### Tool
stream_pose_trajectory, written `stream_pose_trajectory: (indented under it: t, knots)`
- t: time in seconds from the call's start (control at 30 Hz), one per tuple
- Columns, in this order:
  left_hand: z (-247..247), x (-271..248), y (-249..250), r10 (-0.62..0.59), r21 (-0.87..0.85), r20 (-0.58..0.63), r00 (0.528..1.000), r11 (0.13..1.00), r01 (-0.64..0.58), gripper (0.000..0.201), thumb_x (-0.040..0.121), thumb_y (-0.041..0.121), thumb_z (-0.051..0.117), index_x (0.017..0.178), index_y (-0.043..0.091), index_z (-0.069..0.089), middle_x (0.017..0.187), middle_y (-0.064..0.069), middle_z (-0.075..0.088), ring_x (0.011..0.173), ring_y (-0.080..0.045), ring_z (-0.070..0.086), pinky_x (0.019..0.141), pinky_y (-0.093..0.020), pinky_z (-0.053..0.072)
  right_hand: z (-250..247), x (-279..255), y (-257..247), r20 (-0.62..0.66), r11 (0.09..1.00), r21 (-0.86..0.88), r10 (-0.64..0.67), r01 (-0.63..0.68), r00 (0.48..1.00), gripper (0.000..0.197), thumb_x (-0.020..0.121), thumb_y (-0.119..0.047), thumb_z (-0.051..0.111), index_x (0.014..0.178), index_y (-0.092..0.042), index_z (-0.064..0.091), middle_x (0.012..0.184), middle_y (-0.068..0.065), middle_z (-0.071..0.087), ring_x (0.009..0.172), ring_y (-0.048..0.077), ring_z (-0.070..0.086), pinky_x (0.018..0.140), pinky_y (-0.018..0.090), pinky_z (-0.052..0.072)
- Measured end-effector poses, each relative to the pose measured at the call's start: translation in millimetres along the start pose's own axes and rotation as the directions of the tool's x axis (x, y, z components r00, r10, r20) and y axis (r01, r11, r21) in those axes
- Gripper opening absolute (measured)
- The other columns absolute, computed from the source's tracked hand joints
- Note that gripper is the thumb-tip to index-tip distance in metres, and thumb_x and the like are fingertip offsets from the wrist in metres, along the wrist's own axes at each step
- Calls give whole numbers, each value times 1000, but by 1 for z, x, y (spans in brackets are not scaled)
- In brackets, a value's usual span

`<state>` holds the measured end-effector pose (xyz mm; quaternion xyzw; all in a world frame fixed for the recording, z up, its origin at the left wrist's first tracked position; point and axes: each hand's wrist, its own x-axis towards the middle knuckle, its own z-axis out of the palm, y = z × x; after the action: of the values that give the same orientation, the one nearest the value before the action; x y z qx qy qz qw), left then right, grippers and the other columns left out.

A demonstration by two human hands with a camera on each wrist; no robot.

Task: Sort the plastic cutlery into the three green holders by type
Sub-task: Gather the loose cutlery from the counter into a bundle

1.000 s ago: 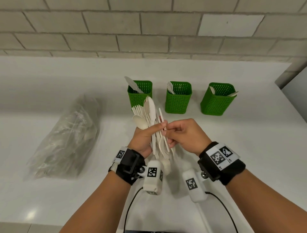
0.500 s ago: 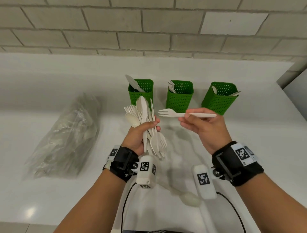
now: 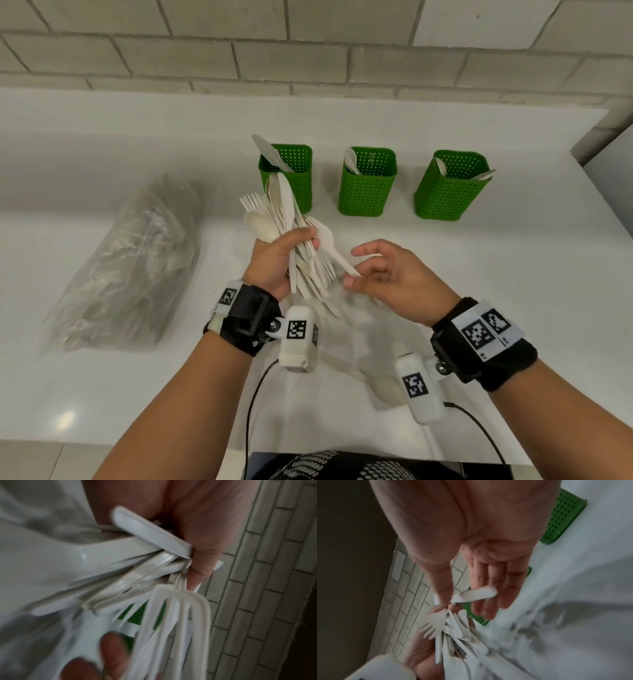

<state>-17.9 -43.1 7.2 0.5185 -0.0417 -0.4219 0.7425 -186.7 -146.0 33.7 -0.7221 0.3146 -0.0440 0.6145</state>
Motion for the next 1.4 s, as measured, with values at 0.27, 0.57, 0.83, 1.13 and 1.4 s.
stream_pose_trajectory:
  t: [0.27,0.57,0.83,1.13,1.4]
  knots:
    - [-21,-2,28,117,84,-72,991,990,-111,14,83,-3,67,80,10,66,61,-3,66,57,-14,65,64,-30,57,10,-27,28,303,446,-875,198,189,932,41,67,-48,78,94,-28,55,97,-13,51,89,11,53,72,26,45]
    - [-21,-6,36,173,183,68,983,966,-182,15,80,-6,69,88,6,65,70,-10,63,63,-21,62,65,-33,54,-19,-10,25,121,762,-643,-2,80,993,5,97,-16,49,96,-18,53,87,4,64,70,21,64,63,34,53]
    - [-7,-6,33,194,252,144,970,941,-226,27,69,0,74,94,0,65,72,-15,64,66,-25,63,72,-36,53,-17,2,-10,-244,920,316,-157,232,957,22,84,3,66,83,-16,76,82,-5,72,69,4,60,65,17,47]
    - [6,-6,30,160,273,141,977,942,-194,24,68,2,77,90,2,67,73,-16,65,73,-28,65,88,-50,52,-6,17,-23,-404,853,467,-26,230,915,27,102,-29,44,87,-15,62,60,-4,43,43,10,40,44,23,38]
    - [12,-5,22,154,196,78,985,966,-167,18,76,-5,75,87,7,67,75,-7,66,66,-24,62,74,-38,51,7,21,-20,-282,975,189,-65,122,957,38,101,-31,46,68,-13,50,49,-4,41,43,15,39,50,29,38]
